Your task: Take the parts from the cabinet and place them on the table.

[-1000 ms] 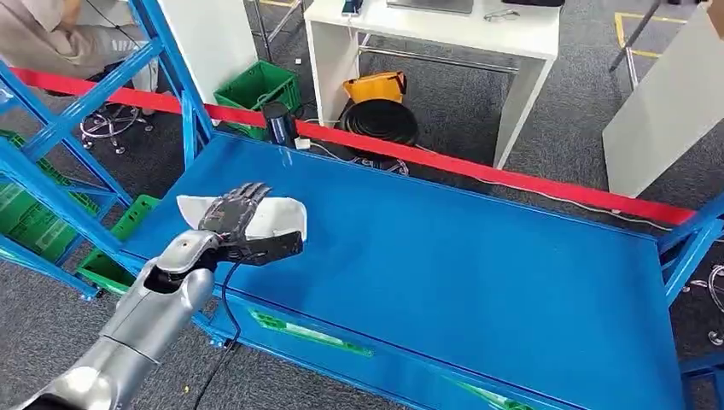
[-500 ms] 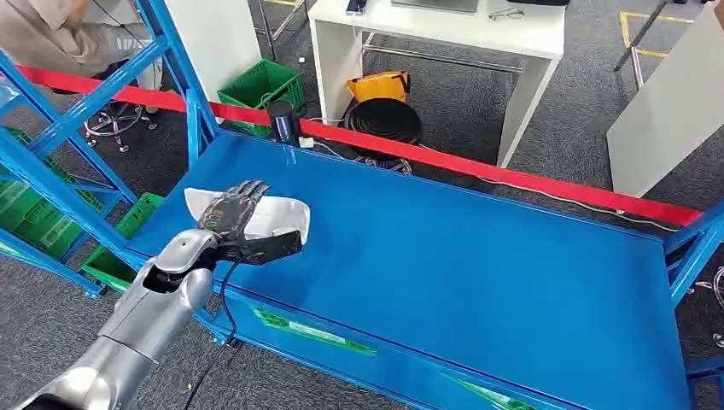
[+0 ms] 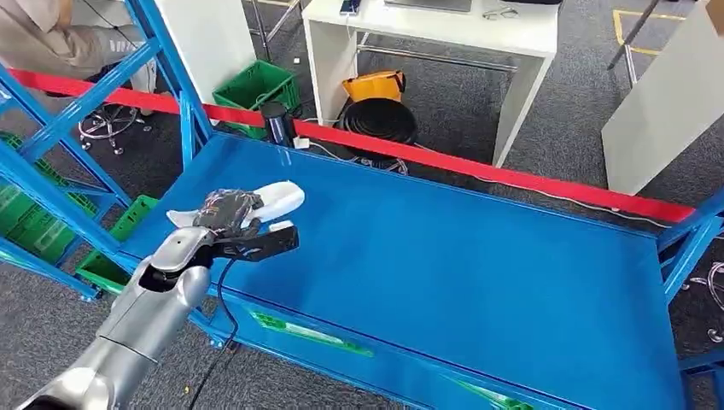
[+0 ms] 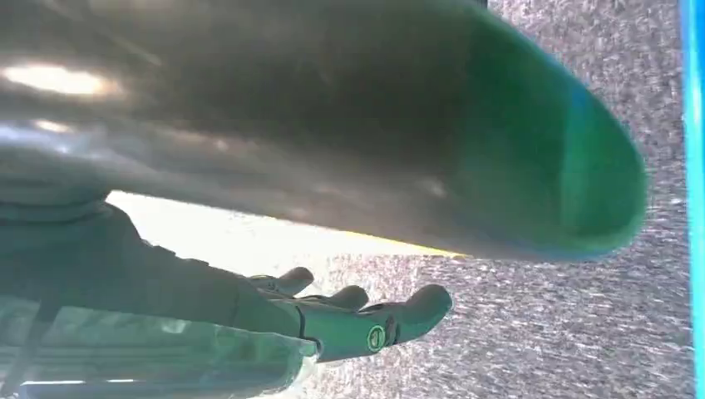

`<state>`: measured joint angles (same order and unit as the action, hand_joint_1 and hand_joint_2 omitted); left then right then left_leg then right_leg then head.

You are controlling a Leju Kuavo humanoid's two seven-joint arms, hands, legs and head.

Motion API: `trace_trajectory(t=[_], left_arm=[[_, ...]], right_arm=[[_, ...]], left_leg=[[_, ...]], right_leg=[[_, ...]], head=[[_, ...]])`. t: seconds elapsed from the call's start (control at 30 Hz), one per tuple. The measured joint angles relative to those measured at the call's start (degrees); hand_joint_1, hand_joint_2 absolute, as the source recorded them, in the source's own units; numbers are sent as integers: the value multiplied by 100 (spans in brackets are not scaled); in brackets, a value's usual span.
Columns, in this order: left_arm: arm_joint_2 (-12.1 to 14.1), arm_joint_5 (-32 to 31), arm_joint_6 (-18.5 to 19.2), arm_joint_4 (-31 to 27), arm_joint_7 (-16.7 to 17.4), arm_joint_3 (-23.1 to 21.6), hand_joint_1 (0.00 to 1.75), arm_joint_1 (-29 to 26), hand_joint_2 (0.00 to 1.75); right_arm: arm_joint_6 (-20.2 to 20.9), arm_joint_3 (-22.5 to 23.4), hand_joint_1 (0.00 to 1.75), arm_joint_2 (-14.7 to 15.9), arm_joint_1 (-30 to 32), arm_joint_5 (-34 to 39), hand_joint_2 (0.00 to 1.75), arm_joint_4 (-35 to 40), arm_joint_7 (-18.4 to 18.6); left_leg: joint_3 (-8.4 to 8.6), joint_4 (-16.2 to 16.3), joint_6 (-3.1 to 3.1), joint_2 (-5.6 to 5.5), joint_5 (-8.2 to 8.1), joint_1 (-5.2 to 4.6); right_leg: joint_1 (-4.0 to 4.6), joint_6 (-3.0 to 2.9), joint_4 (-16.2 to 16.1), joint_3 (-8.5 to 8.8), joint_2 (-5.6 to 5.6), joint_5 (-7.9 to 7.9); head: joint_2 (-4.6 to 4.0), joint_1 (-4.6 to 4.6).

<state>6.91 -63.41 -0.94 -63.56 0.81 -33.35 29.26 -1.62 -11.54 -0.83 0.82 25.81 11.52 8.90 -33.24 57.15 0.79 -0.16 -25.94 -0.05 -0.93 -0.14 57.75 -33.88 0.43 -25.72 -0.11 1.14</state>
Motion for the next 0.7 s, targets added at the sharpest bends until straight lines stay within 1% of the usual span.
trace_trajectory(t=[0.03,0.07,0.1,0.13,0.17,0.2,0.23,0.27,0.3,0.33,0.37,0.4,0.43,0.47,0.5,0.53,0.57,0.6,0.63,0.67,0.7], left_arm=[[0,-2,0,0,0,4,140,-4,175],[0,0,0,-2,-2,9,145,3,175],[-11,0,0,-13,-11,11,143,0,175],[-13,0,-4,-13,-15,13,143,28,175],[-20,0,-2,-13,-17,11,143,36,175],[-26,0,-2,-13,-17,7,143,25,175],[-31,0,0,-13,-17,4,143,11,175],[-35,0,0,-13,-17,4,143,-4,175],[-37,0,0,-13,-17,4,143,-10,175],[-41,0,0,-13,-17,4,143,-8,175],[-46,0,0,-13,-17,4,143,-5,175],[-50,0,0,-13,-17,7,141,-4,175],[-48,0,0,-13,-17,9,143,-7,175],[-44,0,0,-13,-17,11,140,-2,175],[-46,0,0,-15,-17,11,141,0,175],[-48,0,0,-15,-17,11,155,-3,175],[-46,0,0,-15,-17,13,154,-2,175],[-44,0,0,-15,-17,24,152,-3,175],[-48,0,0,-15,-17,39,157,-2,175],[-50,11,0,-15,-17,48,162,-1,175],[-46,18,2,-17,-17,50,164,-3,175]], right_arm=[[0,2,0,-2,12,2,0,0,0],[0,4,0,-2,9,2,0,0,0],[0,7,0,7,8,2,0,0,0],[0,11,0,9,6,0,0,0,0],[0,11,0,7,5,0,0,0,0],[0,11,0,7,9,2,0,0,0],[0,11,0,9,14,2,0,0,0],[0,11,0,11,19,0,0,0,0],[0,13,0,15,19,2,0,0,0],[0,15,0,18,17,0,0,0,0],[0,15,0,28,11,2,0,0,0],[0,17,0,35,7,0,0,0,0],[0,17,0,35,3,2,0,0,0],[0,17,0,33,5,2,0,0,0],[0,20,0,31,8,2,0,0,4],[0,22,0,31,16,2,0,0,4],[0,24,0,31,15,2,0,0,4],[0,26,0,31,12,2,0,2,2],[0,33,0,33,7,2,0,0,2],[0,37,0,37,7,2,0,0,4],[0,39,0,33,9,2,0,0,2]], left_leg=[[-5,1,23,0,5,-9],[14,-72,79,2,47,-2],[63,-137,114,23,93,49],[66,-160,148,20,109,44],[58,-160,159,20,114,40],[57,-160,161,20,113,30],[52,-156,165,19,110,22],[52,-154,165,17,110,20],[56,-151,162,12,108,20],[59,-145,159,7,106,22],[62,-122,141,-2,93,25],[59,-86,110,-9,70,27],[32,-47,74,-11,43,-3],[5,-10,50,-17,26,-27],[-1,-16,39,-18,33,-25],[4,-25,23,-18,42,-6],[4,-18,6,-19,37,5],[-17,13,-30,-17,-4,20],[-102,181,-70,-6,-144,28],[-266,573,-101,1,-373,41],[-481,1035,-127,1,-578,49]], right_leg=[[-10,25,-25,3,-1,15],[9,73,-40,19,0,22],[-8,71,42,-41,-9,-44],[6,35,295,-162,-9,-196],[4,1,721,-354,-10,-380],[0,-23,1210,-583,-9,-565],[-1,-18,1693,-809,-10,-712],[-4,19,1876,-905,-11,-723],[-10,76,1740,-848,-11,-639],[-14,133,1401,-679,-14,-498],[-30,202,758,-363,-22,-253],[-46,239,214,-87,-36,-65],[-35,178,41,-9,-50,-78],[-32,115,23,0,-36,-45],[-19,93,38,-6,-34,-40],[6,65,43,-5,-31,-49],[1,35,33,-6,-29,-33],[-60,1,17,12,-29,-17],[-59,-11,17,21,-23,-22],[-57,-45,17,23,-23,-20],[-51,-47,18,20,-22,-21]], head=[[0,-2],[0,-2],[0,-4],[0,-13],[0,-24],[0,-22],[0,-22],[0,-22],[0,-24],[0,-24],[0,-26],[0,-26],[0,-24],[0,-13],[0,-16],[0,-17],[0,-20],[0,-20],[0,-13],[0,-9],[0,-11]])
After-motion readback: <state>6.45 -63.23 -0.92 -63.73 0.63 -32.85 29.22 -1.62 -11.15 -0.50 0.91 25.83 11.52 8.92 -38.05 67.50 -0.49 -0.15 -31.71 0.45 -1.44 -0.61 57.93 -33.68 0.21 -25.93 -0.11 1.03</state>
